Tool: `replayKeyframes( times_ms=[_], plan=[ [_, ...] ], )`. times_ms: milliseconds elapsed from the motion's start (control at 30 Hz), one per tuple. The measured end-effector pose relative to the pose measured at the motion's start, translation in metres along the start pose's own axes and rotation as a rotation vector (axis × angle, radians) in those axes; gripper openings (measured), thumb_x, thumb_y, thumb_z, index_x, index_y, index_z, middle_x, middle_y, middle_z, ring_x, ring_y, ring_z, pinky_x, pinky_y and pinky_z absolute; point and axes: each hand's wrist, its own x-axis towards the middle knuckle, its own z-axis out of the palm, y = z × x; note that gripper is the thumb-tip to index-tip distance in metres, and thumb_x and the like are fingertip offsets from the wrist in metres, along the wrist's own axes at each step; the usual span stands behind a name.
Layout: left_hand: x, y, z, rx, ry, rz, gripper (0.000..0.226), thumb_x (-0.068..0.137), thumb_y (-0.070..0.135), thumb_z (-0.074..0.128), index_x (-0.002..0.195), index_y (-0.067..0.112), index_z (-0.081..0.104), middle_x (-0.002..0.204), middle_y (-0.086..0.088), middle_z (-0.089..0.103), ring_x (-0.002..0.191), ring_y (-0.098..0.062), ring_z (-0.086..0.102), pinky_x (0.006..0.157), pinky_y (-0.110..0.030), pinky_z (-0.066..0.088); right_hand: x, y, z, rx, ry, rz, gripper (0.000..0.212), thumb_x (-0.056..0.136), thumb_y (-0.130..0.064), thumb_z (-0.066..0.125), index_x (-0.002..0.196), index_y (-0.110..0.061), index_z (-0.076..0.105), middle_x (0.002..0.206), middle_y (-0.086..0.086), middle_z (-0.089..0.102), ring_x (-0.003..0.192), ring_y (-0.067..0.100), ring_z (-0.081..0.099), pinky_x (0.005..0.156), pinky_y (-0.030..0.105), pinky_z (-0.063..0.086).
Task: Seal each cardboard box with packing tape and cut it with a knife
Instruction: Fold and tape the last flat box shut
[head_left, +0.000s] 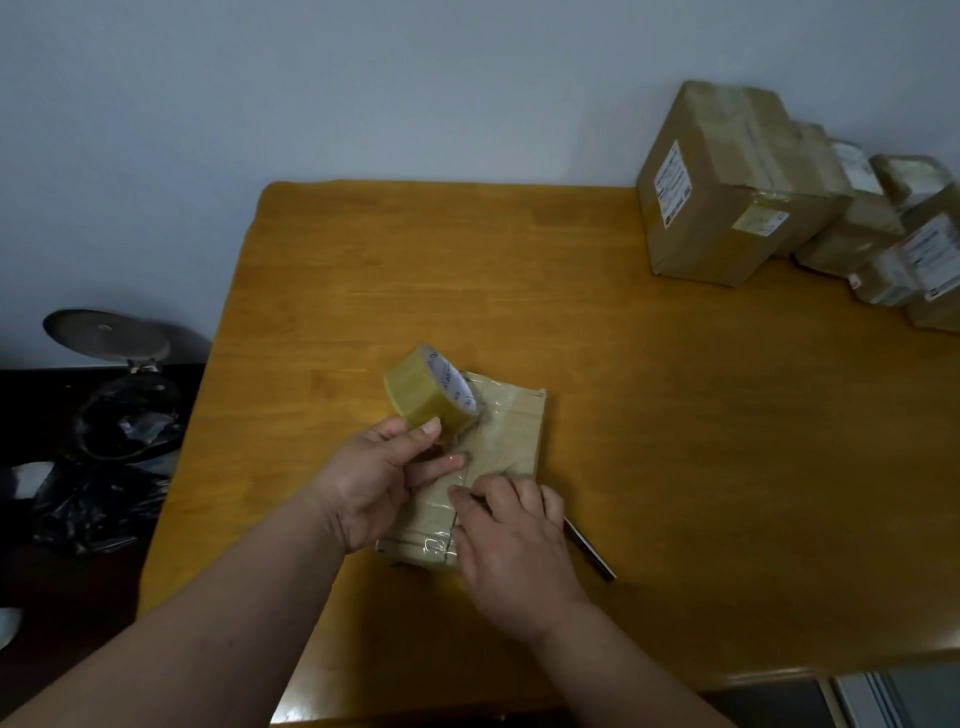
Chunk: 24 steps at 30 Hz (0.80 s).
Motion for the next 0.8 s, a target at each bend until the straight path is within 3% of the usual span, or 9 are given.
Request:
replayKeyframes(
  times_ms=[133,300,433,500,600,733,800],
  plan=[
    [0.004,0.005,0.001,-0.059,0.008,0.026,0.018,0.077,0.029,0.067,0.082,0.019,0.053,0.105,-0.016,0.070,0.091,-0.024,0.073,0.079,-0.028,0.051,0.000,0.005,-0.004,-0.002,-0.032,0.010,0.037,0.089,-0.044,0.050,0.123,-0.030,0.057,0.114,-0.010,0.052,0.103,0.018,0.049,0.085,0.037,0.042],
    [0.004,0.013,-0.007,-0.051,0.024,0.057,0.016,0.077,0.029,0.068,0.081,0.020,0.055,0.106,-0.016,0.070,0.097,-0.024,0.072,0.083,-0.030,0.047,0.002,0.004,-0.007,-0.001,-0.076,0.013,0.042,0.090,-0.046,0.047,0.128,-0.029,0.053,0.120,-0.010,0.051,0.108,0.017,0.048,0.089,0.037,0.040],
    [0.002,0.013,-0.015,-0.028,0.042,0.068,0.018,0.077,0.028,0.069,0.078,0.018,0.055,0.103,-0.017,0.071,0.095,-0.028,0.073,0.074,-0.029,0.054,0.005,0.006,-0.009,-0.033,-0.174,0.053,0.054,0.091,-0.051,0.042,0.140,-0.028,0.046,0.139,-0.013,0.043,0.123,0.018,0.041,0.098,0.042,0.034],
    [0.002,0.011,-0.019,-0.028,0.058,0.067,0.019,0.076,0.026,0.070,0.076,0.015,0.055,0.102,-0.020,0.071,0.093,-0.030,0.073,0.070,-0.031,0.058,0.007,0.008,-0.009,-0.047,-0.246,0.081,0.063,0.092,-0.055,0.032,0.149,-0.027,0.035,0.154,-0.012,0.030,0.139,0.021,0.028,0.109,0.047,0.022],
    [0.002,0.007,-0.023,-0.028,0.076,0.079,0.019,0.075,0.025,0.071,0.074,0.015,0.055,0.099,-0.019,0.072,0.090,-0.031,0.073,0.069,-0.031,0.059,0.010,0.013,-0.005,-0.084,-0.271,0.063,0.072,0.092,-0.062,0.016,0.156,-0.028,0.011,0.163,-0.014,-0.002,0.150,0.019,-0.014,0.114,0.049,-0.016],
    [0.002,0.009,-0.025,-0.014,0.186,0.154,0.018,0.072,0.027,0.073,0.072,0.018,0.057,0.087,-0.009,0.074,0.080,-0.024,0.075,0.075,-0.029,0.052,0.018,0.014,-0.012,-0.127,-0.278,0.024,0.076,0.092,-0.062,0.027,0.155,-0.021,0.011,0.164,-0.006,0.000,0.150,0.020,-0.011,0.115,0.054,-0.012],
    [0.004,0.010,-0.026,0.026,0.238,0.176,0.015,0.076,0.026,0.073,0.080,0.018,0.060,0.085,-0.003,0.074,0.076,-0.019,0.074,0.076,-0.028,0.050,0.019,0.016,-0.008,-0.138,-0.309,-0.030,0.074,0.094,-0.064,0.018,0.155,-0.025,0.002,0.163,-0.008,-0.010,0.147,0.015,-0.023,0.114,0.053,-0.018]
  ],
)
